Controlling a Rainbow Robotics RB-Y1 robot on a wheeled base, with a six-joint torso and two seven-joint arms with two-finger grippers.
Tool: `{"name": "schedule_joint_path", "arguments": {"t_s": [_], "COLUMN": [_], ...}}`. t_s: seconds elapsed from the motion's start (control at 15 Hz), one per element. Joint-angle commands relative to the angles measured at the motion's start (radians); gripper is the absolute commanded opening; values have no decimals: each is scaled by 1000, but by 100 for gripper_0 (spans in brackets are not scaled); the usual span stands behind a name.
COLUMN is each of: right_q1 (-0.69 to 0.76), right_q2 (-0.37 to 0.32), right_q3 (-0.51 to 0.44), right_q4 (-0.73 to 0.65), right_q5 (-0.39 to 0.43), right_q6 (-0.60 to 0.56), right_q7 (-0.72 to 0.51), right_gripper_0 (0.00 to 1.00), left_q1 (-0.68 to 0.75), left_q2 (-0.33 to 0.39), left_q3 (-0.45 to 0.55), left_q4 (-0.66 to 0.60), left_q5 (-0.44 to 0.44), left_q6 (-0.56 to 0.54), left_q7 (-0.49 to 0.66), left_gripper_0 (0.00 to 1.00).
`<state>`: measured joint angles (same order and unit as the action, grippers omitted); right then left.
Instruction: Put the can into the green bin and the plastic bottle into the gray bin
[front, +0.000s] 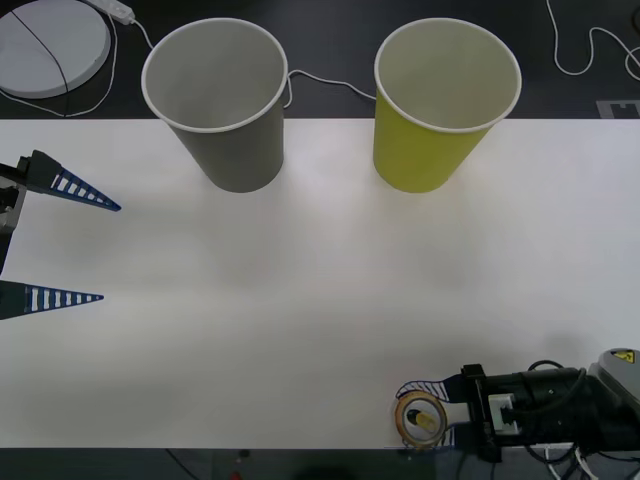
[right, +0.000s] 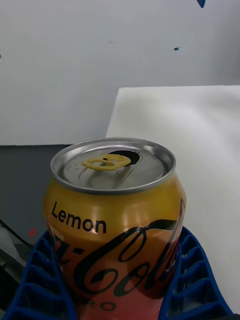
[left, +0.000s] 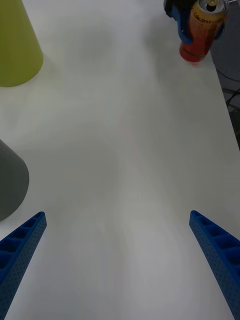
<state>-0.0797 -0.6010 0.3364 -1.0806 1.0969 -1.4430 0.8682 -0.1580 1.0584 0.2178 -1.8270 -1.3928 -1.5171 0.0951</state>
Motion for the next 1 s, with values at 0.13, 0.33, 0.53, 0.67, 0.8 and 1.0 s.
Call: {"name": "schedule_joint_path", "arguments": {"t_s": [0.13, 0.33, 0.53, 0.67, 0.8, 1.0], "right_q1": [20, 37, 70, 81, 81, 81], "right_q2": [-45, -51, -51, -51, -56, -76], "right_q3": [-114, -243, -392, -464, -497, -559], "right_q4": [-171, -308, -467, -547, -584, -668], "right_q5": [120, 224, 322, 350, 350, 350], "right_q6": [-47, -109, -128, -128, -128, -128], "right_q7": [-181, -351, -520, -637, -735, -914], "right_gripper_0": [0, 0, 0, 0, 0, 0], "left_q1": [0, 0, 0, 0, 0, 0], "left_q2": [0, 0, 0, 0, 0, 0], "left_q3": [0, 0, 0, 0, 0, 0], "left_q4": [0, 0, 0, 0, 0, 0], "left_q5": [0, 0, 0, 0, 0, 0], "left_q6": [0, 0, 0, 0, 0, 0], "left_q7": [0, 0, 0, 0, 0, 0], "left_gripper_0": [100, 100, 100, 100, 100, 100]}}
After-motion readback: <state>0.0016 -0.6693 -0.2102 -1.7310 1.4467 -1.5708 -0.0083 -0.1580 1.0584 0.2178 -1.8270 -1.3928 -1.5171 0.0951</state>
